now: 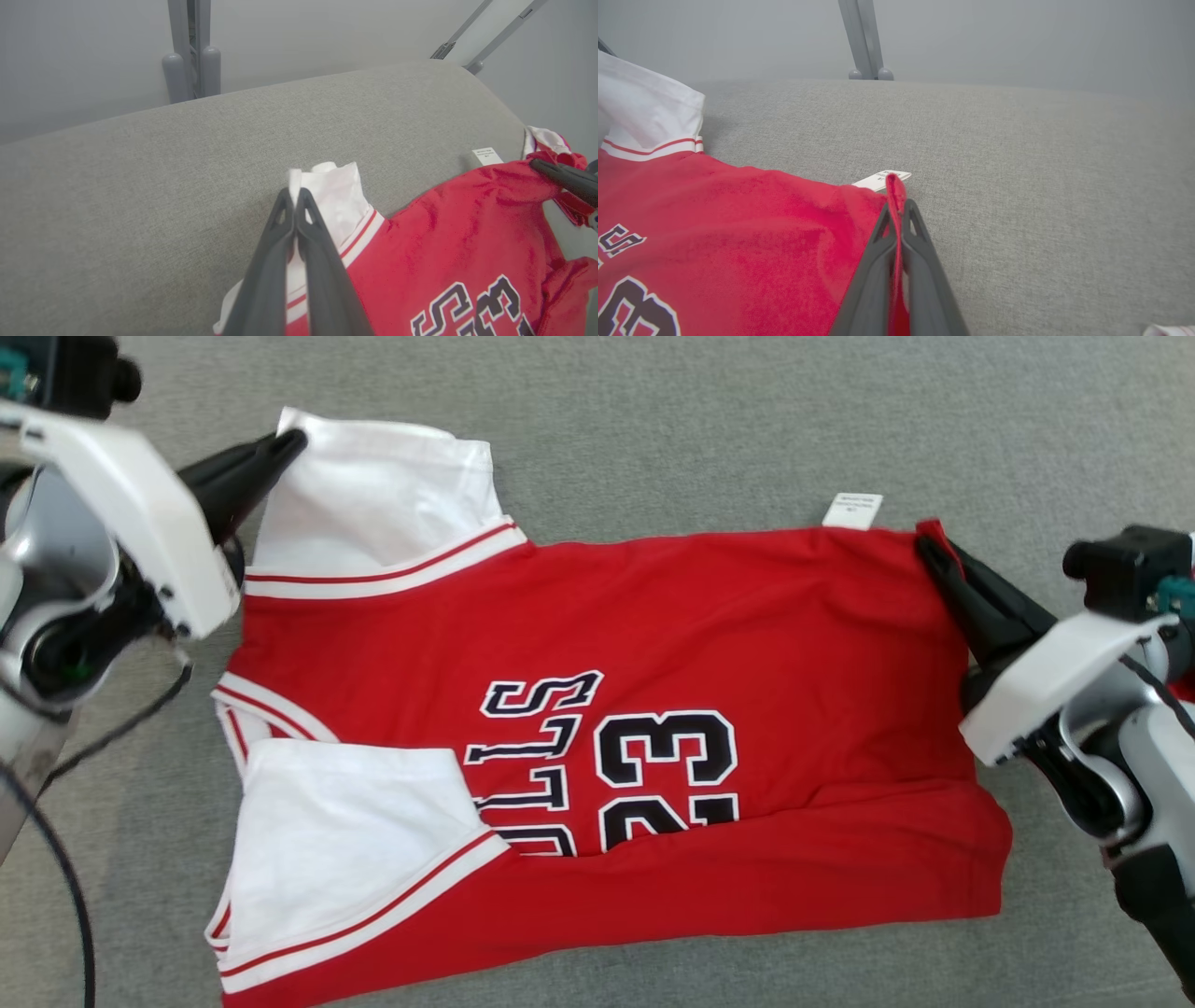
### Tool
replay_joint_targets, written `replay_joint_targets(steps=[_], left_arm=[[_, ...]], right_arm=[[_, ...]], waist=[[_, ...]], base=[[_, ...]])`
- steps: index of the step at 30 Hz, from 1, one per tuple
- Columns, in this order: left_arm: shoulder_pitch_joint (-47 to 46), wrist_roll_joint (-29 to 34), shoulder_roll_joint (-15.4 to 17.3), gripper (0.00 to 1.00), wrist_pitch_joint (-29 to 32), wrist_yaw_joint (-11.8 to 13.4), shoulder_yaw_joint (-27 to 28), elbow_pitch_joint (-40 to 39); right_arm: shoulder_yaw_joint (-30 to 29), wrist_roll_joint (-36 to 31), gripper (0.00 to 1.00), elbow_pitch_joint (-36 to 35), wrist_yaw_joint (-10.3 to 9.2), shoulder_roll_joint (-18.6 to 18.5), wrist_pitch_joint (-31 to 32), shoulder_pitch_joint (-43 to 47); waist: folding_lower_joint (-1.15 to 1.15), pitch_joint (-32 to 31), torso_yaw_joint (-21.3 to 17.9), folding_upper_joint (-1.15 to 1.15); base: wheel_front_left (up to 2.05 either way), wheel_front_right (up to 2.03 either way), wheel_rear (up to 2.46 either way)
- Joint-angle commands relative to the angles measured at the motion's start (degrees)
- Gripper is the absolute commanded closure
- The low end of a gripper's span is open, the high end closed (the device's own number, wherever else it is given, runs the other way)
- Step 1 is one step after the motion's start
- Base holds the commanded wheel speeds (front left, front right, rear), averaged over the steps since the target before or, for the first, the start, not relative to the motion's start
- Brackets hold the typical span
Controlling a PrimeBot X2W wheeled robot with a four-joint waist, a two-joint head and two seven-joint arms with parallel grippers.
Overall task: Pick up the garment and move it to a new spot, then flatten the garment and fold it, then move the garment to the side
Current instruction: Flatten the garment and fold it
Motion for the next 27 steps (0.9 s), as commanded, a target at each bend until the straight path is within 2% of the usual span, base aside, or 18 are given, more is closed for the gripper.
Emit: replay_joint_targets(steps=[1, 7, 9, 13, 20, 27], left_arm=[[3.2, -1.3, 2.1, 1.0, -1.9, 0.0, 0.6, -3.2], [12.8, -4.2, 7.2, 1.0, -7.9, 0.3, 3.0, -14.3], [14.4, -4.7, 7.9, 1.0, -9.0, 0.4, 3.5, -16.3], [26.3, -6.6, 13.6, 1.0, -17.3, 3.5, 7.0, -30.8], [37.3, -7.7, 17.6, 1.0, -23.7, 7.0, 8.7, -43.2], [47.8, -10.9, 18.7, 1.0, -30.4, 8.9, 9.6, -47.8]], right_arm=[[0.2, 0.2, 1.0, -1.2, -0.02, -1.8, -0.7, 2.0], [0.9, -0.8, 1.0, -5.3, -0.02, -7.0, -2.8, 7.0], [1.0, -1.6, 1.0, -6.1, -0.02, -7.9, -3.4, 7.6], [-0.7, -4.4, 1.0, -8.5, -0.02, -10.9, -7.6, 11.9], [-3.6, -8.1, 1.0, -8.9, -0.02, -11.5, -9.9, 16.3], [-6.1, -10.1, 1.0, -9.3, -0.02, -10.2, -12.1, 21.6]], waist=[[0.0, -1.1, 1.2, 0.0], [0.0, -2.0, 3.2, 0.0], [0.0, -2.2, 3.5, 0.0], [0.0, -3.7, 4.6, 0.0], [0.0, -4.8, 5.6, 0.0], [0.0, -5.9, 6.1, 0.0]], base=[[0.0, 0.0, 0.0], [0.0, 0.0, 0.0], [0.0, 0.0, 0.0], [0.0, 0.0, 0.0], [0.0, 0.0, 0.0], [0.0, 0.0, 0.0]])
